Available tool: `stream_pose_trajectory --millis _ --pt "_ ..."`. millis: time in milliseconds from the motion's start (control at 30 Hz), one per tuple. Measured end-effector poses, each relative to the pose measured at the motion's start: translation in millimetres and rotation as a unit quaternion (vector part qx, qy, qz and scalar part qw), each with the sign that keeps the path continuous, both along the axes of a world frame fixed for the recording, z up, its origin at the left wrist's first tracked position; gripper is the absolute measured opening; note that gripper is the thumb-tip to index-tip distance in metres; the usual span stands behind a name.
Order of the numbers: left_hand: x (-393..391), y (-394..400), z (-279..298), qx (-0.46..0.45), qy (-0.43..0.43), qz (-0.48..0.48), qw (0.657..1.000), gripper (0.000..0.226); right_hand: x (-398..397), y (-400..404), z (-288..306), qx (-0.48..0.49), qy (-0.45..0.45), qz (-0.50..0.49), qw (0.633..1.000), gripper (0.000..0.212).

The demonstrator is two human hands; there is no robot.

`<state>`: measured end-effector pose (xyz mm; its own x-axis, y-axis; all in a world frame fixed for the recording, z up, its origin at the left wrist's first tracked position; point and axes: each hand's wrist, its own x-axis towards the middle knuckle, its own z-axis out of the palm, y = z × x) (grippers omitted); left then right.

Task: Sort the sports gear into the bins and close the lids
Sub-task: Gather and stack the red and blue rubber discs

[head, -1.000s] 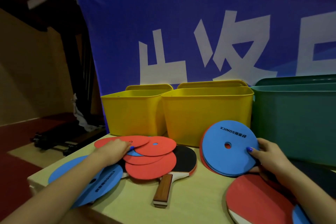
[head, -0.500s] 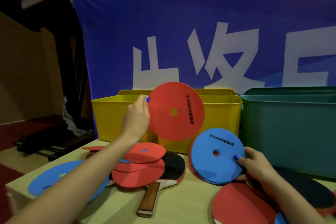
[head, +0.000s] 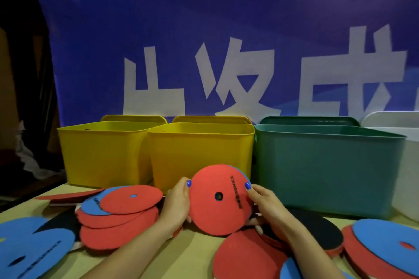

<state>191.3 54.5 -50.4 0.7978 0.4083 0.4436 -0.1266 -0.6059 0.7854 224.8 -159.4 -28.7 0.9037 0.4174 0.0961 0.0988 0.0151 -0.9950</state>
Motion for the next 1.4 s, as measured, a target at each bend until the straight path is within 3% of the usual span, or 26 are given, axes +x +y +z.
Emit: stream_pose_trajectory --millis 67,167,300,433,500,567,733,833,933,1100,1167,1200,1300,1400 --pt "0 -2 6 0.020 0.009 -0.022 1.000 0.025 -1 -1 0 -0.004 -0.012 0.017 1.000 0.018" --pt "-3 7 12 0.037 0.017 -0.022 0.999 0.020 2 -1 -3 -0.019 -0.031 0.009 0.999 0.032" --pt "-23 41 17 0.164 0.059 0.020 0.985 0.025 3 1 -5 -0.022 -0.045 -0.011 0.999 0.034" --pt "-47 87 17 0.300 0.171 0.058 0.937 0.030 4 2 -5 -0.021 -0.050 -0.019 0.998 0.034" --pt "-58 104 18 0.340 0.236 0.090 0.906 0.050 5 4 -6 -0.021 -0.051 -0.020 0.998 0.034" --pt "-64 116 17 0.339 0.260 0.096 0.899 0.063 6 4 -7 -0.026 -0.054 -0.022 0.998 0.034" --pt "-65 109 24 0.443 0.262 0.086 0.853 0.038 7 4 -8 -0.014 -0.046 -0.014 0.999 0.033" --pt "-63 94 34 0.471 0.238 0.135 0.838 0.030 5 4 -7 -0.008 -0.042 -0.008 0.999 0.033" --pt "-59 84 46 0.532 0.188 0.196 0.802 0.017 4 5 -7 -0.013 -0.044 -0.005 0.999 0.033" --pt "-54 77 68 0.599 0.000 0.173 0.782 0.033 5 3 -8 -0.023 -0.046 -0.010 0.999 0.034" --pt "-51 74 80 0.614 -0.062 0.179 0.767 0.016 6 2 -9 -0.024 -0.044 -0.008 0.999 0.034" --pt "-49 72 86 0.609 -0.095 0.175 0.768 0.006 7 2 -10 -0.021 -0.042 -0.006 0.999 0.035" --pt "-50 52 104 0.548 -0.157 0.171 0.804 0.026 9 2 -11 -0.013 -0.037 -0.004 0.999 0.035" --pt "-51 26 111 0.448 -0.198 0.169 0.855 0.019 7 1 -9 0.004 -0.030 0.009 1.000 0.034"
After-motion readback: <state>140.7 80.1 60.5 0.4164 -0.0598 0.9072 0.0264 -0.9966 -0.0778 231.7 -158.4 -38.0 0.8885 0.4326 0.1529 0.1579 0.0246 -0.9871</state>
